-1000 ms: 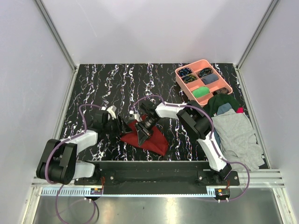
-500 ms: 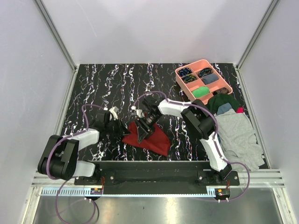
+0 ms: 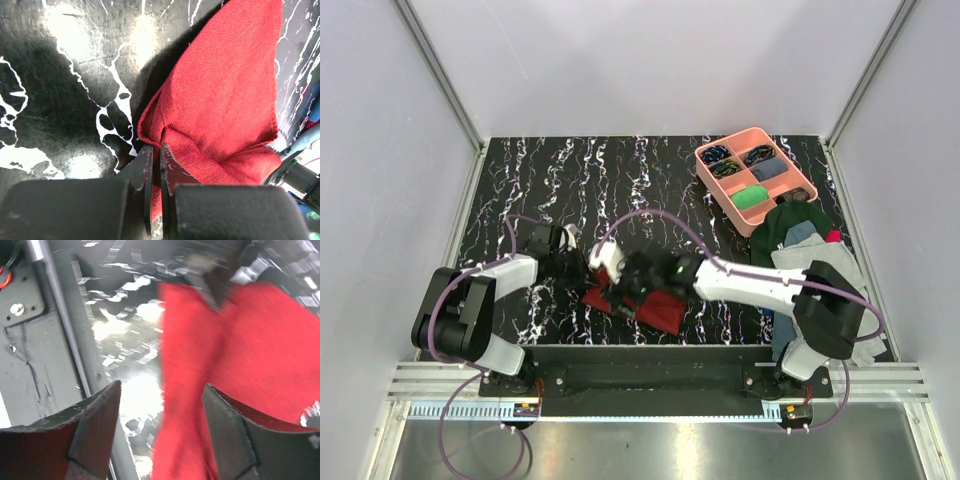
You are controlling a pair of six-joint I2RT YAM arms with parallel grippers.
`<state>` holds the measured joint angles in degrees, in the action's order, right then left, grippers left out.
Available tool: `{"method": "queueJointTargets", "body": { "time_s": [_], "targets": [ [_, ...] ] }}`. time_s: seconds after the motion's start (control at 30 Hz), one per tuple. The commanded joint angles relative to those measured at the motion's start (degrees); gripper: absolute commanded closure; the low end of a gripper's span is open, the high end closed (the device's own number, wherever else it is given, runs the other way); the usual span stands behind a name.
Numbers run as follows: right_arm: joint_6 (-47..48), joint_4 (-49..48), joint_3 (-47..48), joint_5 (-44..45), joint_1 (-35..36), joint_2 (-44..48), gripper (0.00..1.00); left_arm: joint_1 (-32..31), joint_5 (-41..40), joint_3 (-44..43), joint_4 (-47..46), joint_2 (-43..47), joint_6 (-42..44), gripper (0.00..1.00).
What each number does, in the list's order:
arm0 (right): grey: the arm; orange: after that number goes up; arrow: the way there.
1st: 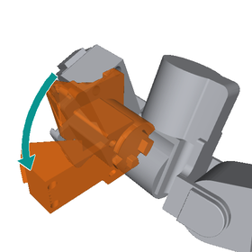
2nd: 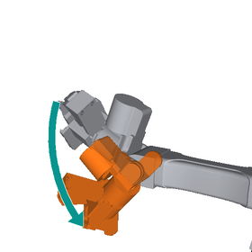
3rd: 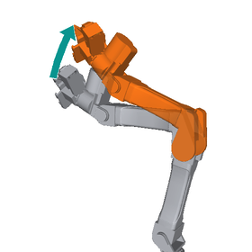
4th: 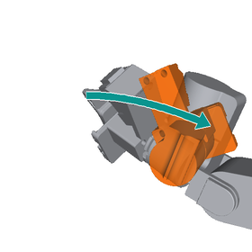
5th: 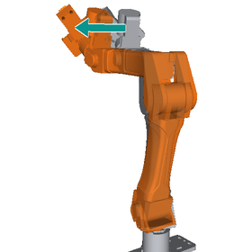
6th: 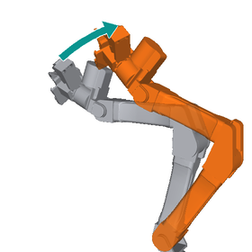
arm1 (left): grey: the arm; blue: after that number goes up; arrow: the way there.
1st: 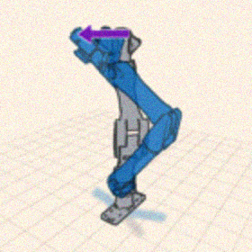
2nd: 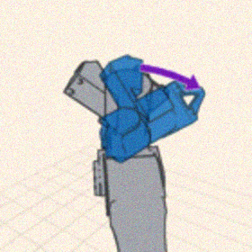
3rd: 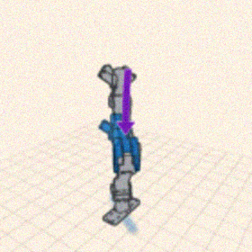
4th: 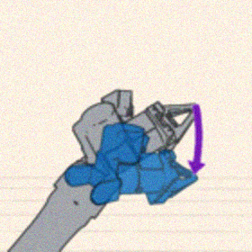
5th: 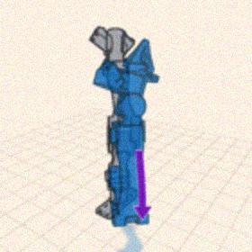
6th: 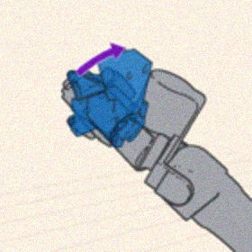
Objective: Fold the napkin, place the utensils inside, and roll it up
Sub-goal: Roll the napkin with the utensil
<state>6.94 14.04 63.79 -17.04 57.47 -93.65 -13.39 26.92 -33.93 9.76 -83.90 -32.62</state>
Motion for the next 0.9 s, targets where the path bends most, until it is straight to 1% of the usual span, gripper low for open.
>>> {"method": "queueJointTargets", "body": {
  "time_s": [0.0, 0.03, 0.13, 0.23, 0.43, 0.57, 0.87],
  "targets": [
    [5.45, -6.57, -2.09, 14.74, 7.03, 0.05, 0.29, 0.56, -0.29, -2.54, 4.39, -2.41, 2.39, 1.0],
    [5.63, -6.57, -1.92, 15.36, 7.73, -1.09, 0.32, 0.56, -0.29, -2.72, 4.57, -2.5, 2.39, 1.0],
    [5.81, -6.57, -0.95, 16.5, 9.15, -3.63, 0.37, 0.56, -0.55, -3.24, 5.18, -2.59, 2.74, 1.0],
    [6.42, -6.57, -0.16, 18.53, 9.5, -5.84, 0.37, 0.56, -0.37, -3.16, 5.18, -2.59, 2.74, 1.0],
    [8.17, -6.4, -0.07, 18.53, 9.41, -8.39, 0.4, 0.56, -0.37, -3.16, 5.27, -2.59, 2.74, 1.0],
    [9.23, -6.4, -0.16, 20.81, 9.5, -9.53, 0.39, 0.47, -0.11, -3.33, 5.27, -2.59, 3.0, 1.0],
    [12.75, -6.92, -0.6, 24.33, 9.41, -9.62, 0.29, 0.56, 0.24, -3.51, 5.18, -3.2, 3.18, 1.0]
  ]
}}
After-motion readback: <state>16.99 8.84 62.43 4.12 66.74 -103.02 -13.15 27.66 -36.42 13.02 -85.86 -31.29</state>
